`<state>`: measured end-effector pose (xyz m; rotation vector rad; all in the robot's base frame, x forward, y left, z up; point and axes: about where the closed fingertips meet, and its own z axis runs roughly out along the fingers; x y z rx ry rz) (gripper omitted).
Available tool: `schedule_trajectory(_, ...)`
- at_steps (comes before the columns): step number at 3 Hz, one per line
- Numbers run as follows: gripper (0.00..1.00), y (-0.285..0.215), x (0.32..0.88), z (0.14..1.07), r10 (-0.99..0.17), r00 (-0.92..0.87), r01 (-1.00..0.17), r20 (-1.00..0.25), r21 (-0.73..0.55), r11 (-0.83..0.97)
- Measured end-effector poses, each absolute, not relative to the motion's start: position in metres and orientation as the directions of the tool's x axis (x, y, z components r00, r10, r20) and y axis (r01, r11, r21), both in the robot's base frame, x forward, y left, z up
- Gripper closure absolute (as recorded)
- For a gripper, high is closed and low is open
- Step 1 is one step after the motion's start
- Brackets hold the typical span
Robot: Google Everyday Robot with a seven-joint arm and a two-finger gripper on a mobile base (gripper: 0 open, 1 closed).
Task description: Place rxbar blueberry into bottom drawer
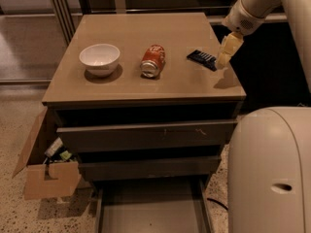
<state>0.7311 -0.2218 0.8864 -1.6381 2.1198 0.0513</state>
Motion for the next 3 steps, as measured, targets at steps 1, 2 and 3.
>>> schedule_trajectory(1, 0.0, -0.21, 0.746, 0.873, -0.898, -0.185, -0.93, -0.398, -0.223, 0.291)
schedule_trajectory(2, 0.0, -0.193, 0.756, 0.86, -0.881, -0.189, -0.936, -0.433, -0.191, 0.294)
schedule_trajectory(3, 0.0, -0.181, 0.76, 0.848, -0.854, -0.226, -0.935, -0.469, -0.14, 0.325)
